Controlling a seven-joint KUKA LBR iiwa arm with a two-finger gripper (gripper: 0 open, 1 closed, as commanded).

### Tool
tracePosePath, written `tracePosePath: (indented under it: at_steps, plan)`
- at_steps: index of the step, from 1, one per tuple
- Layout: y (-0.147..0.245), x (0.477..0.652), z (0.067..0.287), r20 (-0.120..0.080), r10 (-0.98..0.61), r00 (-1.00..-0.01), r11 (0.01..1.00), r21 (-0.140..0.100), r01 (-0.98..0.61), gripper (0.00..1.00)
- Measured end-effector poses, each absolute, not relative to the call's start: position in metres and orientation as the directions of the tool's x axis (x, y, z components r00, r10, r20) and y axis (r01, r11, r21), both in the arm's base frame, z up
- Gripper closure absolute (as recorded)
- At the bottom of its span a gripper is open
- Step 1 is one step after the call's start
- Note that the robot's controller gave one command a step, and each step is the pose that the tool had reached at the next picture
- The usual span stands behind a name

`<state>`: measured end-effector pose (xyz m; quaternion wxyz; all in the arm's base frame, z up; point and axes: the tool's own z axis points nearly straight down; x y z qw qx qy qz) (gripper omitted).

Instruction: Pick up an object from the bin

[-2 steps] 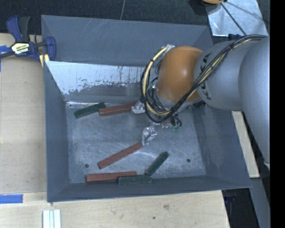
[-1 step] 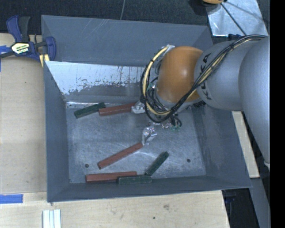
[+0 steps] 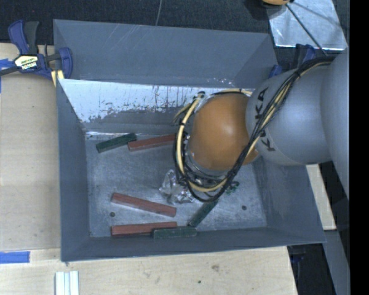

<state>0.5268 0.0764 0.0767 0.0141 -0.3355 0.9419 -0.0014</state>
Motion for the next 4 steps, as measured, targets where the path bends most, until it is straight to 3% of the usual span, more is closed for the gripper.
tracePosePath:
  at_steps: [1,2,3,4]
  plan:
    - [0.076,0.527,0.077,-0.026,-0.632,-0.774,0.775,-0.012,-0.632,1.00]
    - [0.079,0.526,0.114,0.001,-0.615,-0.789,0.789,0.001,-0.615,1.00]
    - [0.075,0.528,0.141,-0.007,-0.596,-0.803,0.803,-0.003,-0.596,1.00]
    - [0.074,0.536,0.128,-0.005,-0.599,-0.801,0.801,-0.002,-0.599,0.00]
